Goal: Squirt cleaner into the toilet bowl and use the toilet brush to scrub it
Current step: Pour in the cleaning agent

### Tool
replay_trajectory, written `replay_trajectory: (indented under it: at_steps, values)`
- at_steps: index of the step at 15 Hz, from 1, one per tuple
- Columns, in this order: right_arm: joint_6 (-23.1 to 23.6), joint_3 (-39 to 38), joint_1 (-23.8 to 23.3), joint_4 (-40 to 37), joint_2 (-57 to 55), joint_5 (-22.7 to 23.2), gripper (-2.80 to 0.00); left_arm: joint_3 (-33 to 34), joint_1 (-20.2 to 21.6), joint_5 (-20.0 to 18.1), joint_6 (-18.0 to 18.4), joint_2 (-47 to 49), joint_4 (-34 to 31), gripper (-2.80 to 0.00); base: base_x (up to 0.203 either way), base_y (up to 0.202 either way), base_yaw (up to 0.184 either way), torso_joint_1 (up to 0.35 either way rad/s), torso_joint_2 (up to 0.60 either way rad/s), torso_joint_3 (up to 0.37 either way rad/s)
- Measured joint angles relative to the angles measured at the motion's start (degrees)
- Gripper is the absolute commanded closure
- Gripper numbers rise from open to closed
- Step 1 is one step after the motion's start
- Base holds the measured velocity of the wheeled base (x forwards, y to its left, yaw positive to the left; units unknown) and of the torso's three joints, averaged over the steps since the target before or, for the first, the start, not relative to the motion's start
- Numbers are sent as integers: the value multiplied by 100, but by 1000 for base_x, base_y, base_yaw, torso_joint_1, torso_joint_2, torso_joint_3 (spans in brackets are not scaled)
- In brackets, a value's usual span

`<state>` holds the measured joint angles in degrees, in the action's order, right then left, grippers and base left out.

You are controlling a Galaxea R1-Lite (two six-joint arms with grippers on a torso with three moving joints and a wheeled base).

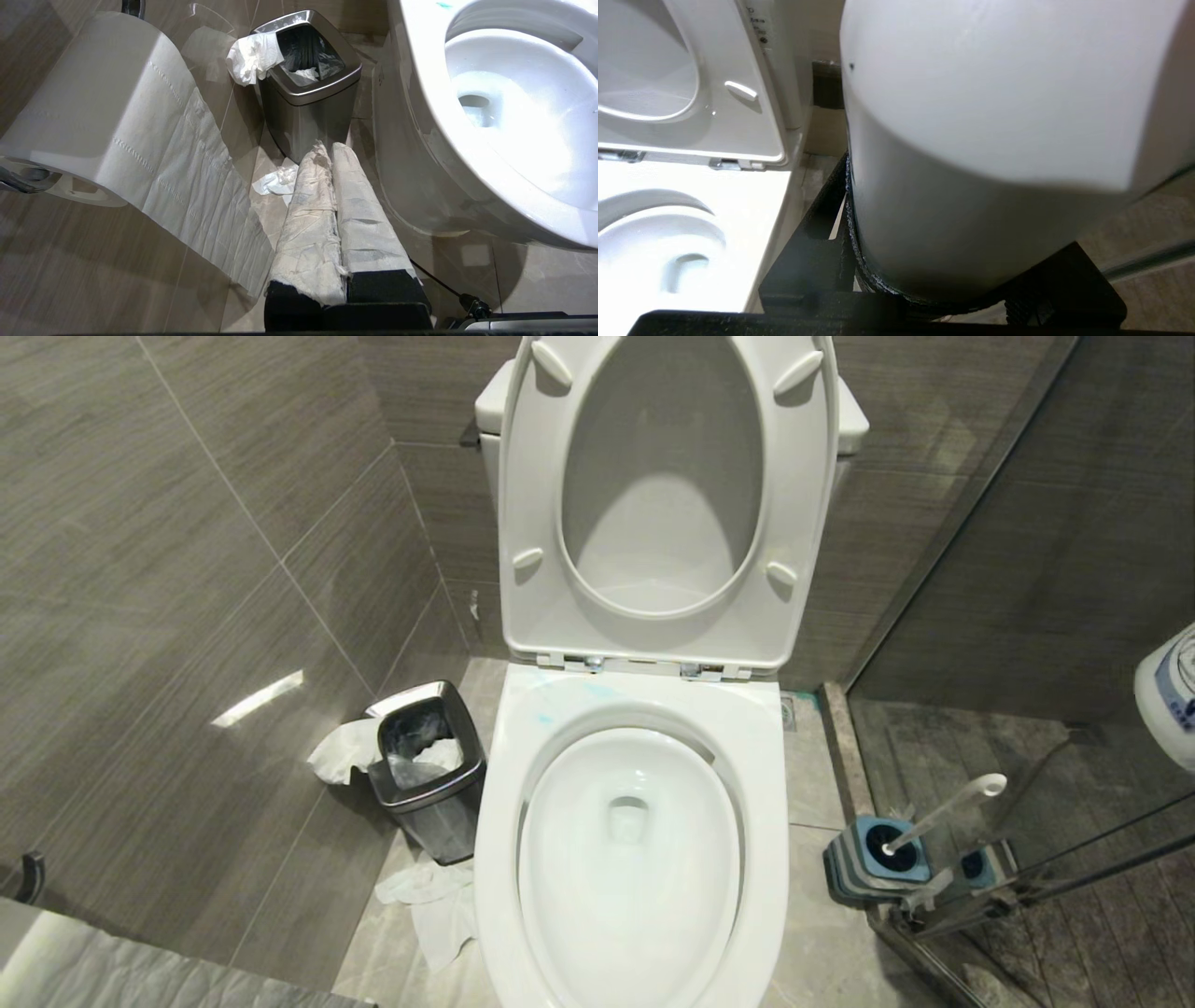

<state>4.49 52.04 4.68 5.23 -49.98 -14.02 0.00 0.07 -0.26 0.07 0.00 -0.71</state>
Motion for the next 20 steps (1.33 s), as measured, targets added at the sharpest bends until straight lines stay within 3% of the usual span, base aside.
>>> replay_trajectory:
  at_steps: [3, 6, 11, 13, 17, 20]
  values:
    - [16, 11, 166, 6, -223, -106, 0, 0, 0, -1, 0, 0, 0, 0, 0, 0, 0, 0, 0, 0]
    - [87, 16, 521, 47, -536, -715, 0, 0, 0, -1, 4, 0, 0, 0, 0, 0, 0, 0, 0, 0]
    - [91, 137, 2248, 320, -1213, -2428, 0, 0, 0, 1, 2, 0, 2, 0, 0, 0, 0, 0, 0, 0]
    - [88, 379, 2699, 608, -1688, -2906, 0, 0, 0, -1, 1, 0, 1, 0, 0, 0, 0, 0, 0, 0]
    - [57, 830, 3447, 758, -2579, -3326, 0, 0, 0, 1, 2, 0, 2, 0, 0, 0, 0, 0, 0, 0]
    - [77, 1071, 3712, 973, -3121, -3399, 0, 0, 0, 1, 2, 0, 0, 0, 0, 0, 0, 0, 0, 0]
